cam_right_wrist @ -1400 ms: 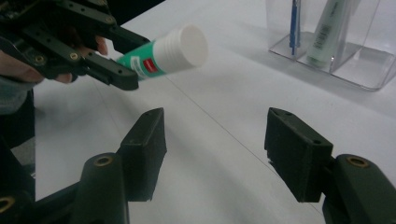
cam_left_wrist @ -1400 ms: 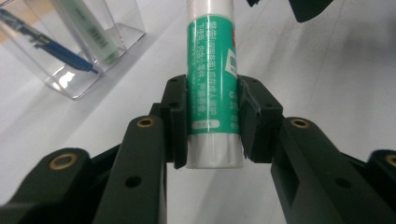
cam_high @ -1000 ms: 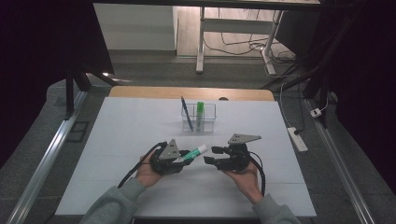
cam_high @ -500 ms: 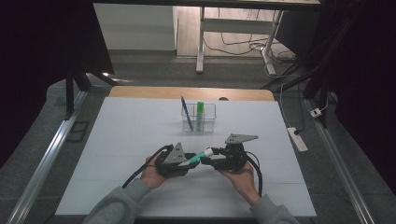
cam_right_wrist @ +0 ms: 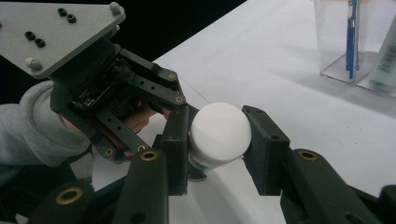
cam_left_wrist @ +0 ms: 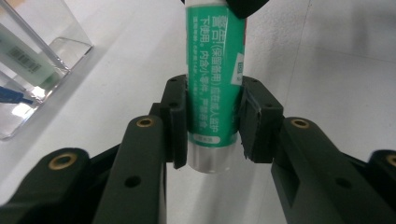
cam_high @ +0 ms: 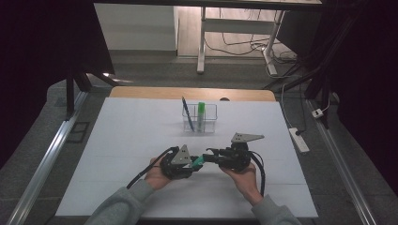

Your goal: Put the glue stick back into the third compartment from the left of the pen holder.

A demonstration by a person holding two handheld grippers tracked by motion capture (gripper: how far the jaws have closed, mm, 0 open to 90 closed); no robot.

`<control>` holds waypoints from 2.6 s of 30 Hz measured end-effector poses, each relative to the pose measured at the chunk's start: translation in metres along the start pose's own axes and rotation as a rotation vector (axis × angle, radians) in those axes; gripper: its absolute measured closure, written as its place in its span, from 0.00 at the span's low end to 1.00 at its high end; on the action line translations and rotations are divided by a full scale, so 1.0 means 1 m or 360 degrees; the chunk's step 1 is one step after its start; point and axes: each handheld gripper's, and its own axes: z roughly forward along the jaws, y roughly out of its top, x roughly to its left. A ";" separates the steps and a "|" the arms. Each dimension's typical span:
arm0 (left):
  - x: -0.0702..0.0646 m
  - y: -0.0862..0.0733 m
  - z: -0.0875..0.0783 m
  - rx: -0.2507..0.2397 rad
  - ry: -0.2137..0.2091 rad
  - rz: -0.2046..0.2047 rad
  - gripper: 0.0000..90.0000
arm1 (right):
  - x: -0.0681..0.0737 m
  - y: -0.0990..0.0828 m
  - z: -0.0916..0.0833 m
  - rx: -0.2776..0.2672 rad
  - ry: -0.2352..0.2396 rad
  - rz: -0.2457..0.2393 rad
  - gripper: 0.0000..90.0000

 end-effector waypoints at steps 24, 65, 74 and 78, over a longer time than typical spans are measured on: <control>0.010 -0.016 -0.026 -0.0040 0.0054 -0.0217 0.46 | 0.002 0.008 -0.019 -0.0088 -0.0199 -0.0088 0.72; 0.034 -0.103 -0.117 -0.0015 0.0298 -0.0598 0.37 | -0.028 0.098 -0.026 -0.0219 -0.0536 -0.0134 0.72; 0.036 -0.106 -0.118 -0.0010 0.0303 -0.0615 0.36 | -0.058 0.116 -0.011 -0.0198 -0.0676 -0.0075 0.72; 0.036 -0.107 -0.118 -0.0004 0.0299 -0.0616 0.36 | -0.068 0.121 -0.002 -0.0167 -0.0706 -0.0049 0.71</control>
